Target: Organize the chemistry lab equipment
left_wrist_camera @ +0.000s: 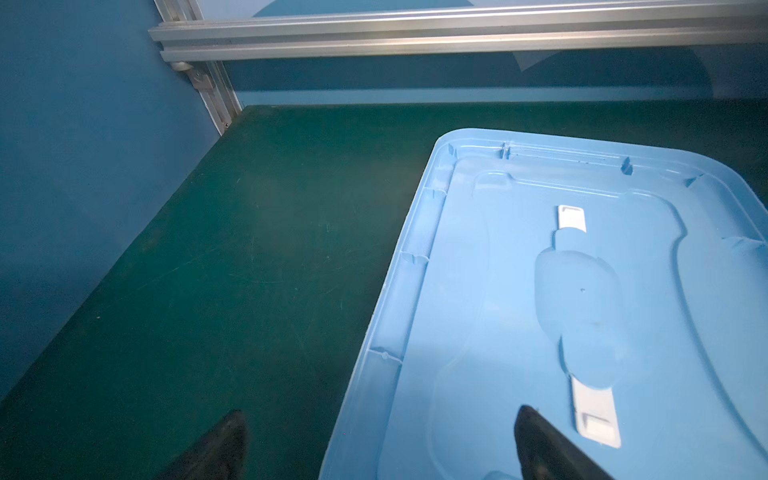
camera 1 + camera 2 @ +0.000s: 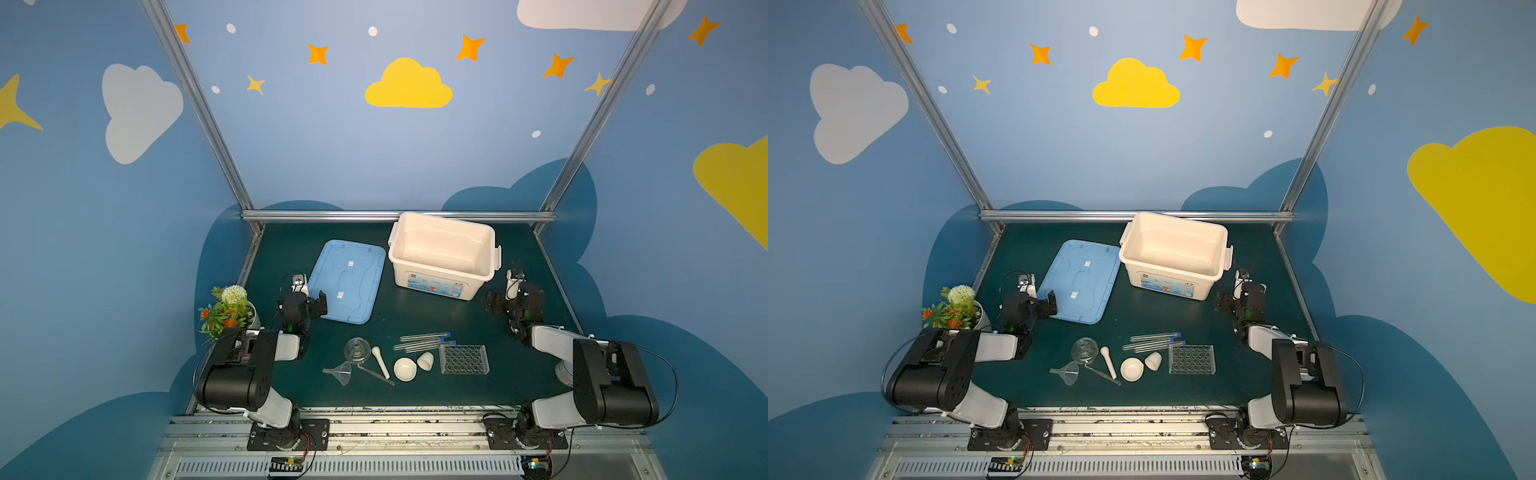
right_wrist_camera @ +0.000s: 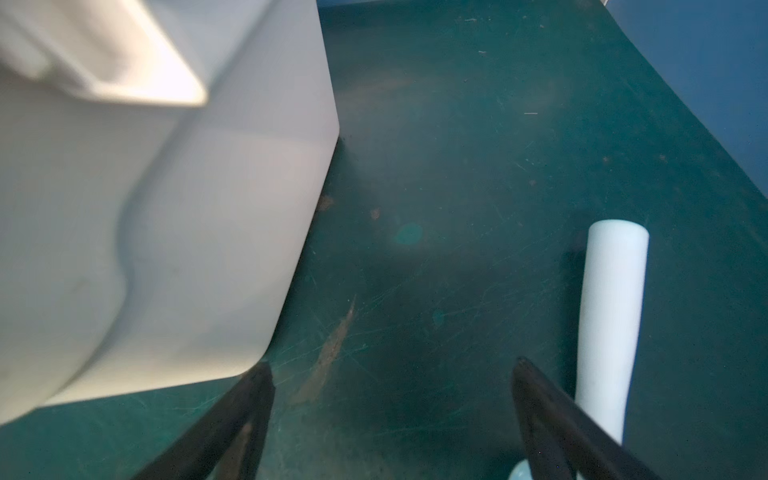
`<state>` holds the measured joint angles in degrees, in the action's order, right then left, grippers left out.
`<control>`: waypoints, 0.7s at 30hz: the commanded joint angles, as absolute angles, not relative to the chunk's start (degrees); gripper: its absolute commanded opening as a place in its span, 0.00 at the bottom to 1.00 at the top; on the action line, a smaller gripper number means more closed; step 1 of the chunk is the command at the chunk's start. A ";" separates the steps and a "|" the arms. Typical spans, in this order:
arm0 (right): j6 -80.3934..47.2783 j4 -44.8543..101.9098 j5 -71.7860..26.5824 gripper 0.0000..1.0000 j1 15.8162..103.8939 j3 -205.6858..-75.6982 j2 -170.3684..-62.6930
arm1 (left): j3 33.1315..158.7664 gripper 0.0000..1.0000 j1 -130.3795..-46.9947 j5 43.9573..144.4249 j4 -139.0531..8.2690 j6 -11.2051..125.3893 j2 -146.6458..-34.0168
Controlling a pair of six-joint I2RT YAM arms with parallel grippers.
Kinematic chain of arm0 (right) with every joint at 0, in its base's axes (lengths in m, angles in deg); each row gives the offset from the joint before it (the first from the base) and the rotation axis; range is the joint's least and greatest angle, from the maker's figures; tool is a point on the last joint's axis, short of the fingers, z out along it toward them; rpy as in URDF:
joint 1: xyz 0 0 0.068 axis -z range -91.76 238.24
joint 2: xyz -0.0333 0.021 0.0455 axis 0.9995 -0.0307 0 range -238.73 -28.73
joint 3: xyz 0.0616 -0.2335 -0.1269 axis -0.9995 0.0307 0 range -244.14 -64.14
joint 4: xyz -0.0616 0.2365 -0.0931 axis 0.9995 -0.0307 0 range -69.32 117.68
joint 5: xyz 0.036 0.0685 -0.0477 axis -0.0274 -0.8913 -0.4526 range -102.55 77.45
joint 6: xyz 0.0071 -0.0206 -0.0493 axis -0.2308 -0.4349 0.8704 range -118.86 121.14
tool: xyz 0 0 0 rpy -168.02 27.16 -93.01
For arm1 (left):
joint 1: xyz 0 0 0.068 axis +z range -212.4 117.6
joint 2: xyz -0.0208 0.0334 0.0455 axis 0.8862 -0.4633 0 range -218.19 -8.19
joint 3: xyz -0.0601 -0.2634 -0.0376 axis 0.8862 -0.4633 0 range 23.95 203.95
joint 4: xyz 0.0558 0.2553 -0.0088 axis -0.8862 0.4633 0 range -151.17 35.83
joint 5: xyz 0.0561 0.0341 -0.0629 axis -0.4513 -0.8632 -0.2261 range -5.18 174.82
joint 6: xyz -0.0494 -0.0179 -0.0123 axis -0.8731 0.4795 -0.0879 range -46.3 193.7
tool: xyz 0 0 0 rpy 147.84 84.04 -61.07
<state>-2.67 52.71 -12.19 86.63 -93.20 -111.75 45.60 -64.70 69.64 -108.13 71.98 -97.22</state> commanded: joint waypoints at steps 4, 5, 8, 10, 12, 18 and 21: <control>-2.48 52.80 -12.55 0.89 86.57 -94.75 -112.17 | 46.28 1.00 -64.60 69.81 -108.90 71.95 -96.26; -2.47 52.76 -12.55 0.89 86.64 -94.73 -112.21 | 46.29 1.00 -64.61 69.87 -108.87 72.01 -96.28; -2.60 52.55 -13.29 0.89 87.03 -94.94 -112.25 | 46.58 1.00 -64.31 70.51 -108.39 71.85 -96.37; -2.62 52.71 -13.33 0.89 87.02 -94.91 -112.24 | 46.64 1.00 -64.11 70.93 -108.23 71.77 -96.26; -2.64 52.72 -13.34 0.89 87.03 -94.90 -112.28 | 46.67 1.00 -64.08 70.93 -108.20 71.76 -96.26; -2.62 52.68 -13.34 0.89 87.07 -94.89 -112.30 | 46.76 1.00 -64.06 71.20 -108.11 71.76 -96.28; -2.64 52.73 -13.34 0.89 87.02 -94.92 -112.28 | 46.78 1.00 -64.00 71.20 -108.11 71.76 -96.27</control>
<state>-2.67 52.71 -12.84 86.92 -93.22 -111.73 45.60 -64.29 70.41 -107.98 71.98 -97.22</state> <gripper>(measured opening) 0.891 0.997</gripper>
